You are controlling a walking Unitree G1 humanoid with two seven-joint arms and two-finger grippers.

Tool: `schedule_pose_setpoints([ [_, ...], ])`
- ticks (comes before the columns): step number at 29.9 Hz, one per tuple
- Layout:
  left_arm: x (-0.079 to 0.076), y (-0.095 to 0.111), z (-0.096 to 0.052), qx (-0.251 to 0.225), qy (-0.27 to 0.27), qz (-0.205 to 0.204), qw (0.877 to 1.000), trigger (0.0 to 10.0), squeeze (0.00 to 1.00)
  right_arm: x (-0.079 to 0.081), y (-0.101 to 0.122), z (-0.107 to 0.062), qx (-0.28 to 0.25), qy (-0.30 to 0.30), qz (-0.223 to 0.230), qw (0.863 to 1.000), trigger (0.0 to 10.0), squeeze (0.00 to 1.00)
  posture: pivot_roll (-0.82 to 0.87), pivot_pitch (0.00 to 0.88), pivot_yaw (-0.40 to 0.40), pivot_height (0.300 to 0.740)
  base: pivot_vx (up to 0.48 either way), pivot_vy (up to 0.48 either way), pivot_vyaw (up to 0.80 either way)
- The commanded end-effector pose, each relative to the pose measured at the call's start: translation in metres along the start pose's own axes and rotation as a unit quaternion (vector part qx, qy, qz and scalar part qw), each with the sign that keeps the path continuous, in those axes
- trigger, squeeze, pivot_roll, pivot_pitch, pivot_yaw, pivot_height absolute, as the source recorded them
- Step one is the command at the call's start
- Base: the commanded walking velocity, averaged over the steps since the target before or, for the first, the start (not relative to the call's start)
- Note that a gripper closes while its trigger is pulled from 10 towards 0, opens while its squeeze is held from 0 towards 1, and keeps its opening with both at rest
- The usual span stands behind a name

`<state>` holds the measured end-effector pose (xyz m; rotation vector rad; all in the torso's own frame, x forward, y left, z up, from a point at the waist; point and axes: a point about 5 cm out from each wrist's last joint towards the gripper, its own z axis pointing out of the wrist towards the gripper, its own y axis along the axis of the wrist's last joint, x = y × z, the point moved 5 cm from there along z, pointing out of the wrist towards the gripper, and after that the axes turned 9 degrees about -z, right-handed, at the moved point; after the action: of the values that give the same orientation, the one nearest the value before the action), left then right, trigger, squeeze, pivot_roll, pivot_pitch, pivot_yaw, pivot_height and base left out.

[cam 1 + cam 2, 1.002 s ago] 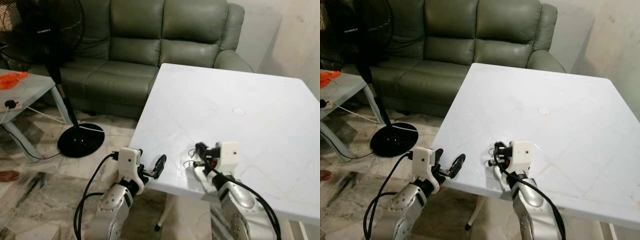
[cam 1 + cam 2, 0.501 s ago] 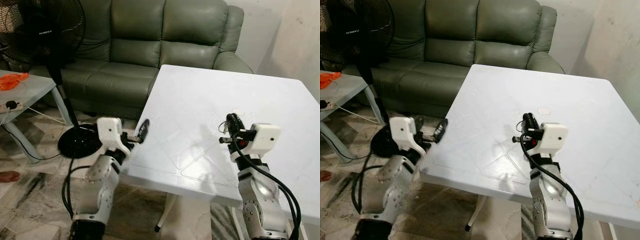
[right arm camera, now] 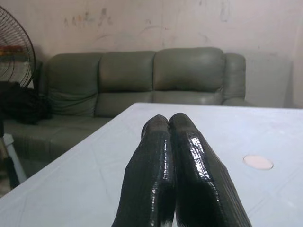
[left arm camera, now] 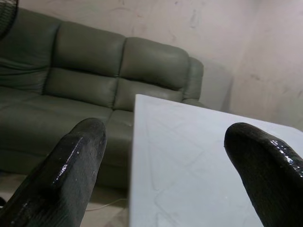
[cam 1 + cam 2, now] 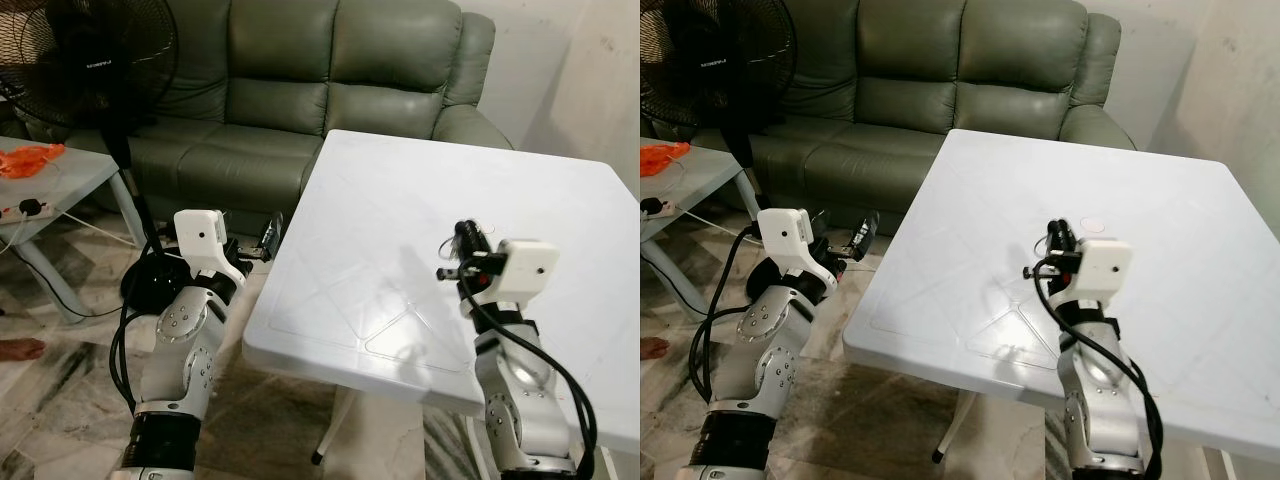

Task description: Hang keys on a hook

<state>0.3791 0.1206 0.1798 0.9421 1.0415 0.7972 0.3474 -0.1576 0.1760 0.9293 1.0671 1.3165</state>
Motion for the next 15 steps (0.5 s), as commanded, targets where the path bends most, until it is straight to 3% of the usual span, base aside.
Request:
schedule_pose_setpoints([
  [1, -0.0002, -0.0006, 0.0006, -0.003, 0.005, -0.002, 1.0, 10.0, 0.0, 0.0014, -0.0027, 0.0006, 0.008, -0.001, 0.002, 1.0, 10.0, 0.0, -0.01, 0.014, -0.032, 0.74, 0.0, 0.0, -0.73],
  [15, 0.0044, 0.0008, 0.0033, -0.009, 0.006, 0.022, 1.0, 10.0, 0.0, 0.0042, -0.0098, 0.0026, 0.025, 0.0, -0.013, 1.0, 10.0, 0.0, -0.01, 0.0, -0.025, 0.74, 0.0, 0.0, -0.73],
])
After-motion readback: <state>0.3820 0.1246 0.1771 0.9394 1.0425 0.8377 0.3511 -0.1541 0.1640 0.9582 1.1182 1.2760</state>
